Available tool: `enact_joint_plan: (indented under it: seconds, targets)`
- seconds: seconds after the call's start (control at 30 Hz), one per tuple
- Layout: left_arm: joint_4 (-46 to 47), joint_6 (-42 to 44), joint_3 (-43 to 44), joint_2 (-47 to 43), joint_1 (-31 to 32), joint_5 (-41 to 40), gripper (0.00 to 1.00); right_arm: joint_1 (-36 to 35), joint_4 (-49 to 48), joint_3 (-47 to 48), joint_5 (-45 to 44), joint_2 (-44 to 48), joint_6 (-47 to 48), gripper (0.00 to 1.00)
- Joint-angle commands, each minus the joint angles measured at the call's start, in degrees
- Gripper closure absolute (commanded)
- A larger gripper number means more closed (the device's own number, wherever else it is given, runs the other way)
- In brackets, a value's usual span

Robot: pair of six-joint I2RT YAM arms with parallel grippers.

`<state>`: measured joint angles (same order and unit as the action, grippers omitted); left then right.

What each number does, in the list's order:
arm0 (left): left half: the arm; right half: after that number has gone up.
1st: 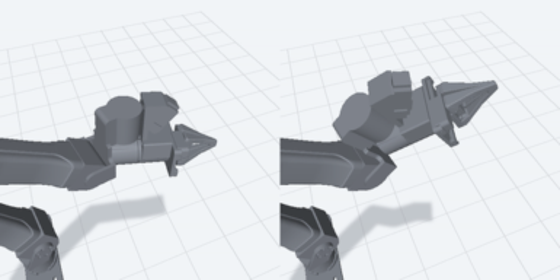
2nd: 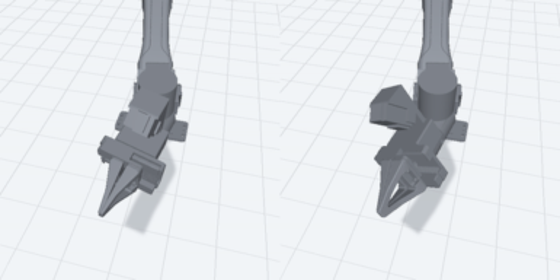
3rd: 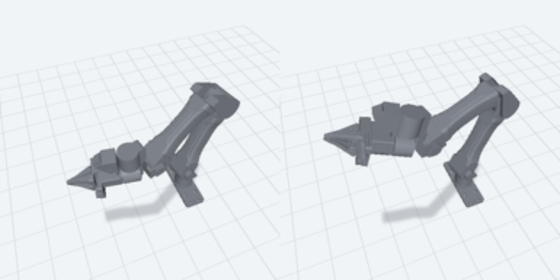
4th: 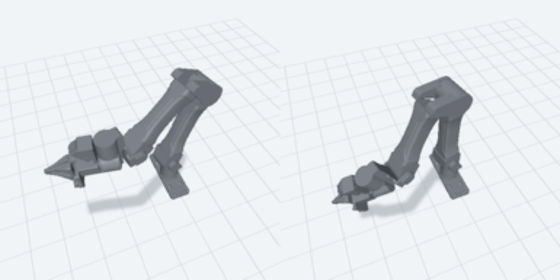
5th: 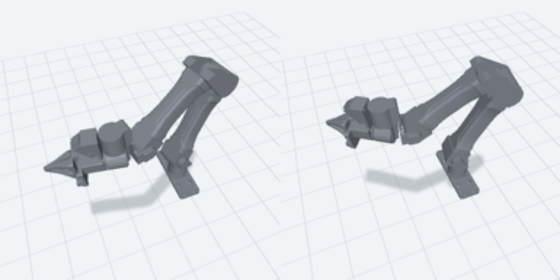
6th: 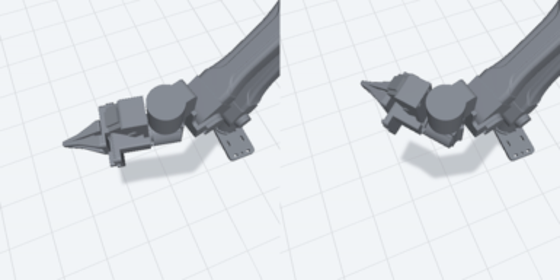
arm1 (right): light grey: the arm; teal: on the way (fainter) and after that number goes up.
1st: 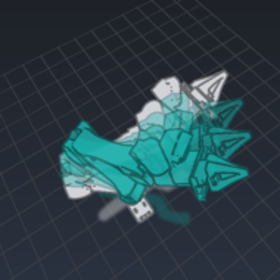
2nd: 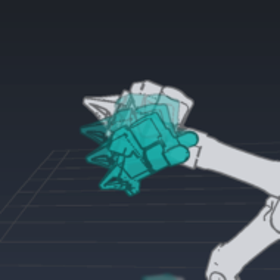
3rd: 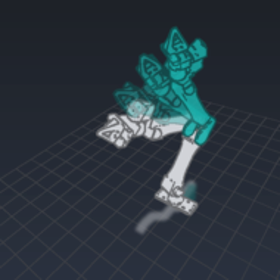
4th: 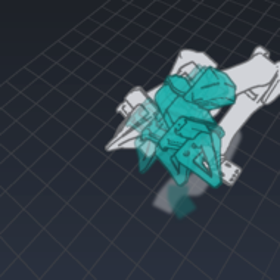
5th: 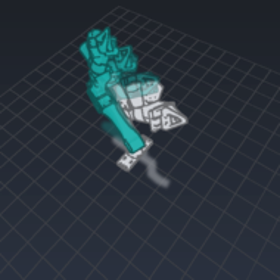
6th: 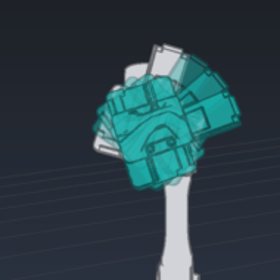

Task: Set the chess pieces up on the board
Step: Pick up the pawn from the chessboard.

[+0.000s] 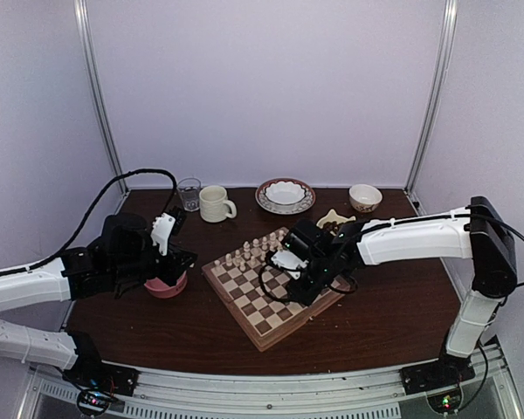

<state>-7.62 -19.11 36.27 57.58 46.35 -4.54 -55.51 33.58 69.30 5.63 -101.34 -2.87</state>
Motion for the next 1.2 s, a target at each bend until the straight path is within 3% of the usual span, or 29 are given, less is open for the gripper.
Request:
enact_joint_plan:
  seconds: [0.0,0.23,0.43,0.67,1.17]
  targets:
    - [1.2,0.2,0.9,-0.3,0.2,-0.7,0.85,0.2,0.3,2.2,0.8,-1.7,0.4,0.71]
    - [1.2,0.3,1.1,-0.3,0.2,-0.5,0.85,0.2,0.7,2.6,1.1,-2.3,0.6,0.74]
    - [1.0,0.2,1.1,-0.3,0.2,-0.6,0.85,0.2,0.4,2.9,1.2,-1.6,0.5,0.90]
    - [0.8,-0.1,1.0,-0.9,0.2,-1.5,0.85,-0.1,-1.3,7.2,3.9,-2.2,0.1,0.92]
    - [0.2,-1.7,1.1,0.5,0.2,-4.5,0.85,-1.6,2.6,30.4,2.5,-18.1,1.0,0.92]
